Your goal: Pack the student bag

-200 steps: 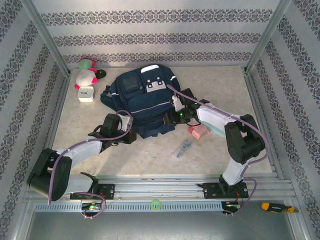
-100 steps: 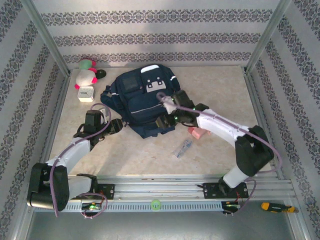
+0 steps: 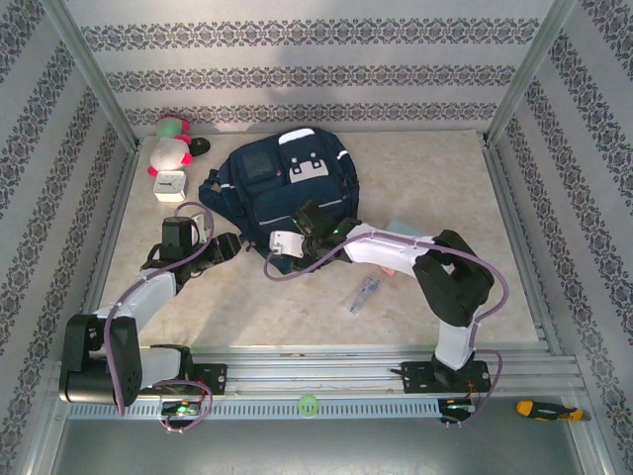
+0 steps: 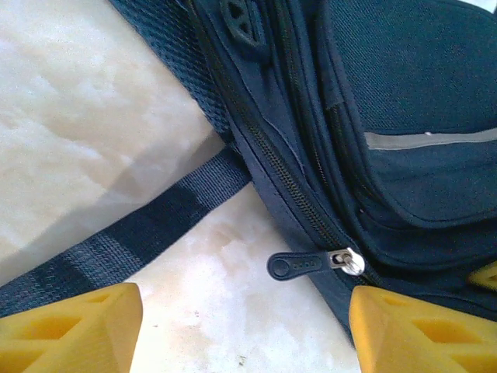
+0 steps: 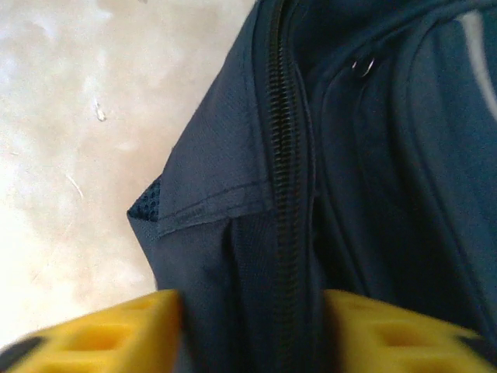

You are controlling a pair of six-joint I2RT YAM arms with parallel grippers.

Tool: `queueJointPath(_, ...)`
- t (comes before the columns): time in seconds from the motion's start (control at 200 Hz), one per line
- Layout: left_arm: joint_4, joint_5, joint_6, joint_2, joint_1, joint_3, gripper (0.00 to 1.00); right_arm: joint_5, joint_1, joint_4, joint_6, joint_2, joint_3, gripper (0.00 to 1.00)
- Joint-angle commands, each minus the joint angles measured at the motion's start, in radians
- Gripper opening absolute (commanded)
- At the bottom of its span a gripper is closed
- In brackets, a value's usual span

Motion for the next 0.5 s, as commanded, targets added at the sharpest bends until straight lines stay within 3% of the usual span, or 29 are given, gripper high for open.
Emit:
queueJointPath(0.0, 0.045, 0.144, 0.007, 0.047, 0.016, 0.020, 0.71, 0.025, -0.006, 0.020, -0.105, -0.012, -0.002, 0.25)
queueJointPath(0.165, 0.221, 0.310, -0.117, 0.141, 0.013, -0.025, 0.74, -0.120, -0.046, 0.027, -0.170, -0.107, -0.090, 0.08)
queueJointPath(0.495, 0.592, 0.399, -0.330, 0.264, -0.037, -0.100, 0.76, -0.151, -0.060, 0.028, -0.164, -0.114, -0.111, 0.07)
